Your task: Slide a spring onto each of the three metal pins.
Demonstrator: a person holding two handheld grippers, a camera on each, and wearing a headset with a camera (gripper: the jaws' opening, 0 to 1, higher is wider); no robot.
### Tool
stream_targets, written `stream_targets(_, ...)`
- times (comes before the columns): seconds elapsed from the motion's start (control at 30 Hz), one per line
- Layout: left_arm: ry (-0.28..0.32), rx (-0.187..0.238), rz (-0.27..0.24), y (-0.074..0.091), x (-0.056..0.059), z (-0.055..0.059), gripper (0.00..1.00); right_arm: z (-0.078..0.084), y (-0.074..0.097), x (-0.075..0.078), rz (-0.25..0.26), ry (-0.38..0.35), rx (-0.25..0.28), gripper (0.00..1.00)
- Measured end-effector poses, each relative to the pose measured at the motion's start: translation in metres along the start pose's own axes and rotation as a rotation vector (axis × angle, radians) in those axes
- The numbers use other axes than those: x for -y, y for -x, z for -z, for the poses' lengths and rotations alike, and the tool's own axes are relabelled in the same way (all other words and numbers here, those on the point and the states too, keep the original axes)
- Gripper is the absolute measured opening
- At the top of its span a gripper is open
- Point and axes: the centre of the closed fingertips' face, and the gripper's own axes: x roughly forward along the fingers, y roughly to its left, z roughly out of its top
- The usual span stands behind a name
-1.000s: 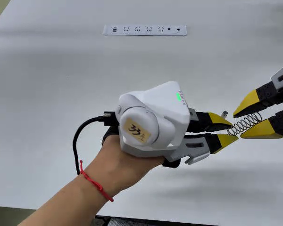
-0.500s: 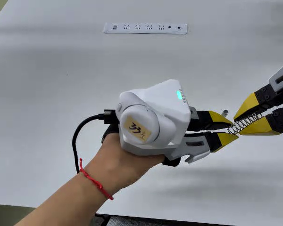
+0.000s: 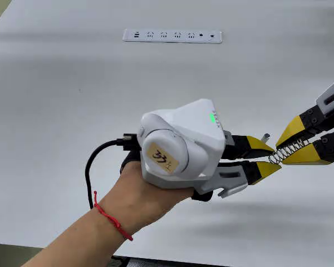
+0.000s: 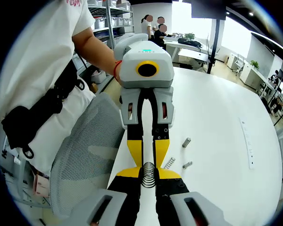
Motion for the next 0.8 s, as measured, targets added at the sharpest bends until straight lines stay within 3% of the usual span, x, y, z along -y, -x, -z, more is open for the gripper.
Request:
stream_targets(0.43,0.001,-0.004,0.000,0.003,0.000,0.002,0.09,-0.002,-0.002,0.002,-0.004,-0.006,-0.011,0.07)
stream_targets(0.8,0.016,-0.003,-0.037,0.014,-0.009,0.009,0.14,-0.007,-0.002,0.004,-0.004,-0.005,-0.014,0.07)
